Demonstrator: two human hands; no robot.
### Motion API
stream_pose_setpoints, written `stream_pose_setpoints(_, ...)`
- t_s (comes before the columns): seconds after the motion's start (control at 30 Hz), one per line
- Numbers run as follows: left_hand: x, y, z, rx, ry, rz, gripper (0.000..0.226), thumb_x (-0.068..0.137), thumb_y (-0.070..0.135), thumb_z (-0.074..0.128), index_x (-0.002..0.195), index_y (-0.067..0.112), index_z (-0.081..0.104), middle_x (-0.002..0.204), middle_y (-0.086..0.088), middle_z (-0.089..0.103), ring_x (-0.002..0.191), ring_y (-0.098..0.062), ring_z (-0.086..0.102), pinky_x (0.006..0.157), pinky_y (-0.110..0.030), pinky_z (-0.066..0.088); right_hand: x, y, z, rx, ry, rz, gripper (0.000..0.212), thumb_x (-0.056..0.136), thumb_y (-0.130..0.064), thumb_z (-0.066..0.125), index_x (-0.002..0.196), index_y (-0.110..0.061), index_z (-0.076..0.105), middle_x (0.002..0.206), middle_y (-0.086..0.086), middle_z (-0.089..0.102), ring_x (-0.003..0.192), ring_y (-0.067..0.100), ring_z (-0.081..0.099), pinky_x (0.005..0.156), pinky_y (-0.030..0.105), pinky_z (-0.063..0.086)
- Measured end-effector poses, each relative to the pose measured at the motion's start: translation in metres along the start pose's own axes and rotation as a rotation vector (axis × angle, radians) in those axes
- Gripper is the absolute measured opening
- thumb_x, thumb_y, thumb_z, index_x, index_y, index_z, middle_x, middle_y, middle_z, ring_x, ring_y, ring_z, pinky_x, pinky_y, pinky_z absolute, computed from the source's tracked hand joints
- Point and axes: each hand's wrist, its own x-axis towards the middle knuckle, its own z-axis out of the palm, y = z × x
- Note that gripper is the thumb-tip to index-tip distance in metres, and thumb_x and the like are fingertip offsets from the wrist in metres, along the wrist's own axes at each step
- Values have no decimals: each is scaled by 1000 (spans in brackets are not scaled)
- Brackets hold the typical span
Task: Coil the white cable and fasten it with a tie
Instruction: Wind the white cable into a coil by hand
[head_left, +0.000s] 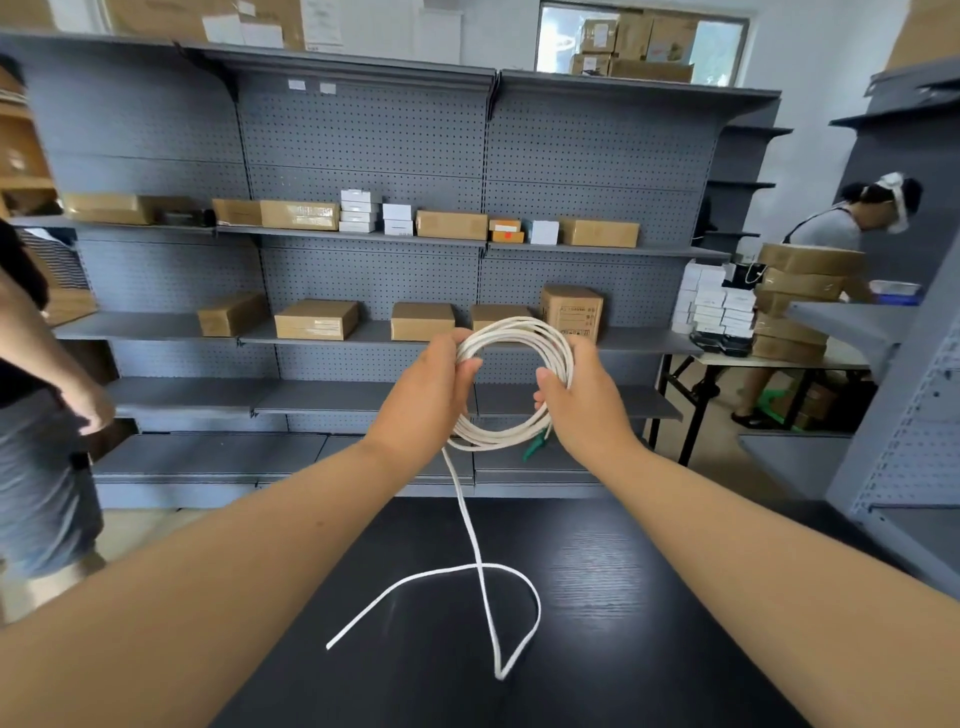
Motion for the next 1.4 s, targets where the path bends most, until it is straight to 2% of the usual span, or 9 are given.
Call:
stream_pose_setpoints(0.23, 1, -14, -16, 176, -168, 119, 33, 99, 24, 36, 129, 10, 40, 103, -3, 50, 80, -13, 40, 64, -21, 23, 8, -16, 11, -262, -187, -192, 36, 96, -16, 44, 131, -14, 40, 127, 4, 49, 113, 18, 48, 83, 19, 31)
stream_pose_setpoints(0.4, 2, -27, -23, 213, -205, 132, 33, 99, 24, 37, 129, 11, 41, 108, -4, 50, 82, -14, 41, 64, -20, 22, 7, -21, 25, -408, -243, -227, 27, 99, -21, 36, 123, -11, 45, 117, 10, 52, 98, 27, 51, 82, 39, 42)
stream_pose_setpoints(0.57, -1, -43, -25, 24, -255, 81, 32, 98, 25, 39, 129, 17, 40, 81, 8, 50, 74, -10, 55, 69, -17, 38, 7, -23, 35, -436, -174, -268, 24, 99, -18, 35, 116, -9, 49, 109, 12, 54, 96, 28, 51, 79, 39, 40)
stream_pose_setpoints(0.77, -7, -52, -25, -167, -171, -43, 26, 96, 26, 46, 121, 21, 43, 81, 11, 60, 72, 8, 56, 63, -9, 40, 7, -24, 37, -255, 7, -204, 23, 98, -15, 37, 114, -7, 51, 96, 7, 55, 86, 22, 48, 67, 29, 28)
stream_pose_setpoints(0.9, -4, -48, -22, -217, -123, -114, 20, 95, 31, 47, 113, 21, 45, 90, -3, 64, 82, -16, 58, 68, -25, 41, 11, -23, 38, -140, 129, -113, 24, 99, -19, 35, 114, -9, 50, 88, 2, 53, 78, 20, 48, 64, 27, 28)
stream_pose_setpoints(1.07, 1, -38, -20, -167, -101, -88, 11, 96, 27, 45, 101, 18, 45, 84, 2, 61, 71, -7, 53, 58, -17, 34, 9, -21, 37, 3, 217, -25, 20, 99, -21, 33, 110, -15, 49, 77, -6, 48, 70, 22, 53, 65, 30, 44)
stream_pose_setpoints(1.17, 3, -31, -17, -41, -101, -34, 18, 98, 24, 41, 107, 8, 42, 81, -7, 60, 72, -25, 55, 65, -32, 41, 3, -17, 37, 74, 194, 53, 15, 100, -23, 31, 106, -22, 45, 73, -11, 45, 55, 10, 55, 58, 18, 48)
stream_pose_setpoints(1.23, 2, -27, -15, 43, -83, -10, 21, 98, 23, 39, 108, 4, 41, 79, -13, 59, 71, -35, 54, 63, -41, 41, 0, -15, 34, 124, 160, 92, 19, 100, -23, 30, 110, -20, 46, 73, -9, 45, 54, 7, 56, 62, 26, 51)
stream_pose_setpoints(1.4, -1, -14, -13, 142, -90, 20, 17, 99, 22, 36, 102, 6, 39, 75, -9, 49, 65, -30, 43, 58, -37, 31, -1, -7, 20, 21, 50, 90, 15, 99, -24, 32, 99, -15, 45, 83, 3, 55, 71, 22, 58, 65, 34, 46)
